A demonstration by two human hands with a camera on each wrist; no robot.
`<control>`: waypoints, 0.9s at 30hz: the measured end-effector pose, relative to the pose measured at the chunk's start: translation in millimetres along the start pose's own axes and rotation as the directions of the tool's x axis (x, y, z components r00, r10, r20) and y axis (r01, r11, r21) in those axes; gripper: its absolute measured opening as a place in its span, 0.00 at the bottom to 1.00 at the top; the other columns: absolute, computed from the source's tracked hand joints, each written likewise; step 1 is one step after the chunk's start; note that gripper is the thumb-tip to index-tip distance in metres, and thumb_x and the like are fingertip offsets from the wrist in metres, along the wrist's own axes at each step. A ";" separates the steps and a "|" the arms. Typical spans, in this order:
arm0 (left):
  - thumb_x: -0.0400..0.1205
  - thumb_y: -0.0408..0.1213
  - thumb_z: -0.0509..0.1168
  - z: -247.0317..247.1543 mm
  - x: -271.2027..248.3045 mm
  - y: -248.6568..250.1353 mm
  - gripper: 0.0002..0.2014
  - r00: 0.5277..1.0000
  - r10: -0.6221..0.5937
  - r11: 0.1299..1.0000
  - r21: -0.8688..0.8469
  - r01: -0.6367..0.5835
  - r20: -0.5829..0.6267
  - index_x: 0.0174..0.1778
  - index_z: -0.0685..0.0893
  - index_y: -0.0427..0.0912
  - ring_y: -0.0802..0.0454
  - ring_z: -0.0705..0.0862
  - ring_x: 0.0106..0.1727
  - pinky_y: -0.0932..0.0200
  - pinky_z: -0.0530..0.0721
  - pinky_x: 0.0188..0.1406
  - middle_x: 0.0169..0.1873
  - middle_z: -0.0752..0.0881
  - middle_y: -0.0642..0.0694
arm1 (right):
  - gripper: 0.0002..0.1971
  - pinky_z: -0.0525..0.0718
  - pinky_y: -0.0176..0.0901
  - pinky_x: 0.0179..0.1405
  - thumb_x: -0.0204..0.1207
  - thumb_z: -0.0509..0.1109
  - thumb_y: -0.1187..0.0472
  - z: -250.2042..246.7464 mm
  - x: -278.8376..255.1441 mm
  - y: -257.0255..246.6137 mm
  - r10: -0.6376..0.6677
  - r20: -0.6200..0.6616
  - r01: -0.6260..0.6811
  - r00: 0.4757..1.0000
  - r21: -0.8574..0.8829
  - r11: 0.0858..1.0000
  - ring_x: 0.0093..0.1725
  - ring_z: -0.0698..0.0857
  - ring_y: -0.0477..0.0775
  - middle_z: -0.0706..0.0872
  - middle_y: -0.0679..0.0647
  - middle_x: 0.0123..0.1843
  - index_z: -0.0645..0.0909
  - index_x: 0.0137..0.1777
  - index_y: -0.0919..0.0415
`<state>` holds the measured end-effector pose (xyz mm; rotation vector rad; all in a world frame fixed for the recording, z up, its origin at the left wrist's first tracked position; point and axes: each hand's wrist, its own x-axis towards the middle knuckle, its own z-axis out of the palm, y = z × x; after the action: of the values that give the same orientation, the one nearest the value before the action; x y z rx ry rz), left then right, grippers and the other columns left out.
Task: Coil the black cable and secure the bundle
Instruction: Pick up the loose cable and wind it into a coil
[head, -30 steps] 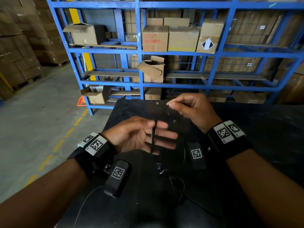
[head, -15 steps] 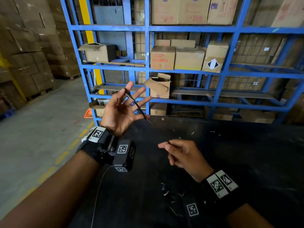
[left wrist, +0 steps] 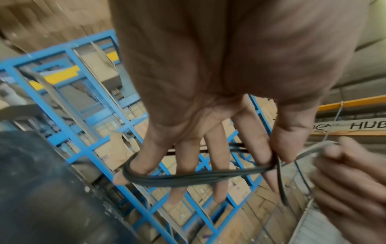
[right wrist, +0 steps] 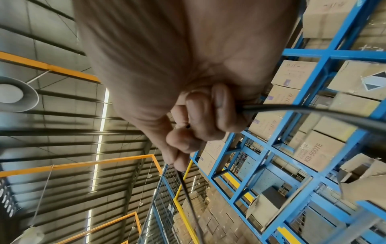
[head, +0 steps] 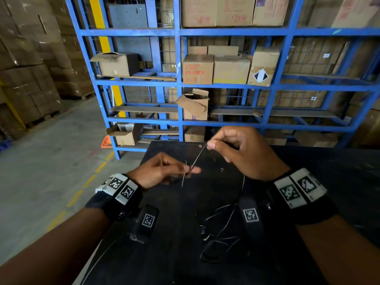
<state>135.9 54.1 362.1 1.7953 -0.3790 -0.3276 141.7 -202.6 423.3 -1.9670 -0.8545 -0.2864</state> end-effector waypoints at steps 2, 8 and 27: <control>0.81 0.53 0.72 6.3 -5.8 4.5 0.16 0.994 -0.014 0.999 -0.044 0.019 0.111 0.57 0.96 0.48 0.37 0.87 0.70 0.44 0.72 0.53 0.64 0.87 0.29 | 0.08 0.80 0.34 0.33 0.82 0.72 0.59 2.0 7.8 4.7 -0.022 -0.005 0.022 1.000 0.025 0.999 0.24 0.79 0.41 0.84 0.44 0.25 0.88 0.46 0.63; 0.86 0.46 0.69 11.1 -19.3 26.5 0.17 0.923 0.207 0.867 -0.498 -0.019 0.326 0.67 0.91 0.45 0.18 0.73 0.81 0.17 0.67 0.77 0.79 0.77 0.25 | 0.10 0.79 0.34 0.33 0.81 0.73 0.61 17.7 17.3 32.7 0.048 -0.004 -0.045 0.999 0.312 0.949 0.28 0.80 0.46 0.83 0.57 0.30 0.88 0.48 0.69; 0.84 0.42 0.66 -12.8 0.1 48.4 0.20 0.896 0.197 0.897 -0.296 -0.328 -0.397 0.71 0.87 0.43 0.43 0.88 0.73 0.35 0.87 0.65 0.71 0.90 0.44 | 0.08 0.74 0.27 0.28 0.85 0.70 0.58 65.4 -31.2 17.0 0.177 0.178 -0.214 0.968 0.216 0.953 0.21 0.79 0.40 0.87 0.53 0.26 0.88 0.49 0.60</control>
<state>137.2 53.9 412.1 1.3839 -0.2799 0.1262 121.2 -167.4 361.1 -1.8508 -0.7472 0.0849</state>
